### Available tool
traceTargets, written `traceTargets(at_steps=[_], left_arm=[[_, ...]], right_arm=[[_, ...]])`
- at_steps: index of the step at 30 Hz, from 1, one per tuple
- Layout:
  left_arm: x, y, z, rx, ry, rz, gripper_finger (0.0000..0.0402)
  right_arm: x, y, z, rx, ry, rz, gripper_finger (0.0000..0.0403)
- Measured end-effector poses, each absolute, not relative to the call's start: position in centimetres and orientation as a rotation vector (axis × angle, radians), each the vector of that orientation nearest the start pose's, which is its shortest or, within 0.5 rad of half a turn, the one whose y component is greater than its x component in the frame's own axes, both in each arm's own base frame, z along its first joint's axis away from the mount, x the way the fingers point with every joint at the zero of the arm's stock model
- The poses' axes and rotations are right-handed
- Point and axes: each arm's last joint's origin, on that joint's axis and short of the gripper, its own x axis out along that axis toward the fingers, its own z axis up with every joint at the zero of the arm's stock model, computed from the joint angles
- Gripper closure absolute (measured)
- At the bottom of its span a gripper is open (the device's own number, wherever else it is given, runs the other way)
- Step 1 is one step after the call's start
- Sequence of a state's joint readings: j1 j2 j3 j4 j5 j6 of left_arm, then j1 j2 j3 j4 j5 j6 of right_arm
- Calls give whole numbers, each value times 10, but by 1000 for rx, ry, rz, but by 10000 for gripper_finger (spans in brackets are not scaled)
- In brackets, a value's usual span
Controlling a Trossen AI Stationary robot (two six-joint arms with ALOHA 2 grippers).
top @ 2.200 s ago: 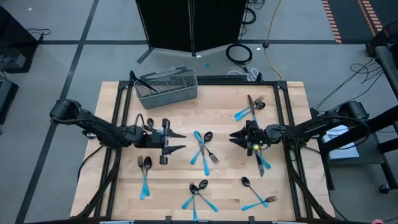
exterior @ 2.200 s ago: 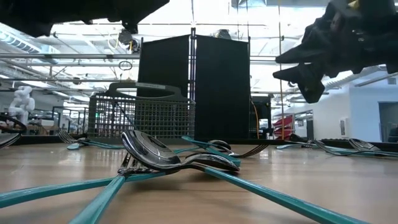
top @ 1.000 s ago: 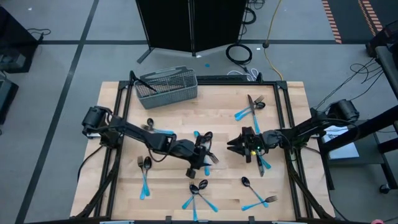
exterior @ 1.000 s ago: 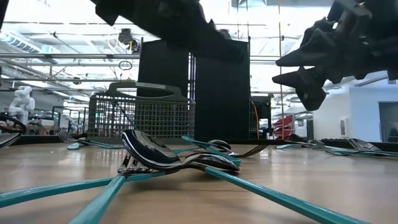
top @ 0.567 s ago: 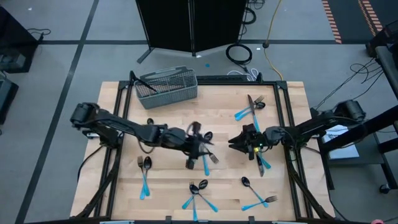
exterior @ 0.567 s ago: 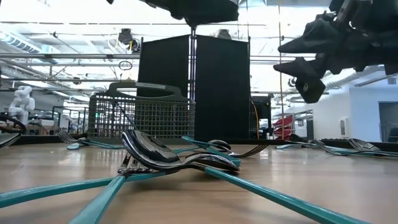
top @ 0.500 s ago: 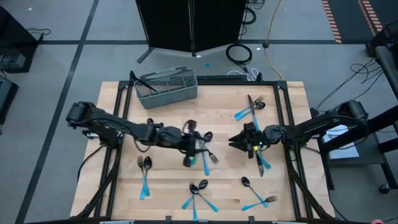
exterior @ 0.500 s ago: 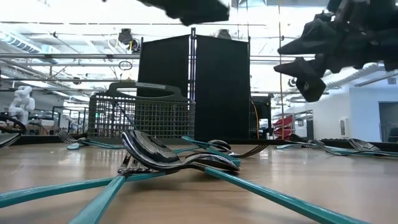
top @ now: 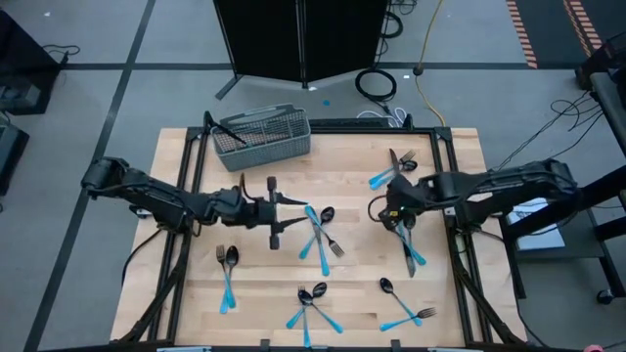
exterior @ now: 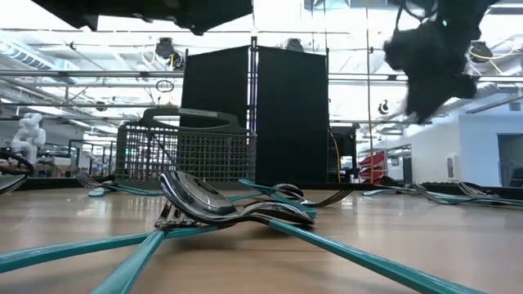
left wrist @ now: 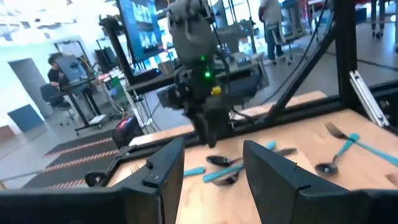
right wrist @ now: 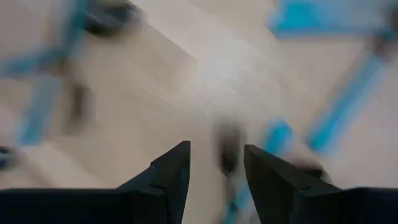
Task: Sort silverware
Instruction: Put the blue knife into the silverware basket
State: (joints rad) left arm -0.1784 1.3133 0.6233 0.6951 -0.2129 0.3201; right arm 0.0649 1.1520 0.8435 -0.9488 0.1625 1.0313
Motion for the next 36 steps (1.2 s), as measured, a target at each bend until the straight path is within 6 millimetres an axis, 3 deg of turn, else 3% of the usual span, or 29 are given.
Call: traceTargets(at_steps=[10, 18, 26, 36], left_arm=[[273, -46, 247, 323, 7, -76, 242], [273, -46, 247, 306, 7, -80, 242], [273, -46, 247, 296, 7, -80, 242], [273, -46, 247, 296, 7, -80, 242]], right_arm=[[206, 23, 192, 809, 1384, -836, 259], [208, 30, 175, 755, 1495, -907, 259], [206, 32, 162, 741, 1530, -959, 259], [213, 30, 160, 782, 1472, -928, 264]])
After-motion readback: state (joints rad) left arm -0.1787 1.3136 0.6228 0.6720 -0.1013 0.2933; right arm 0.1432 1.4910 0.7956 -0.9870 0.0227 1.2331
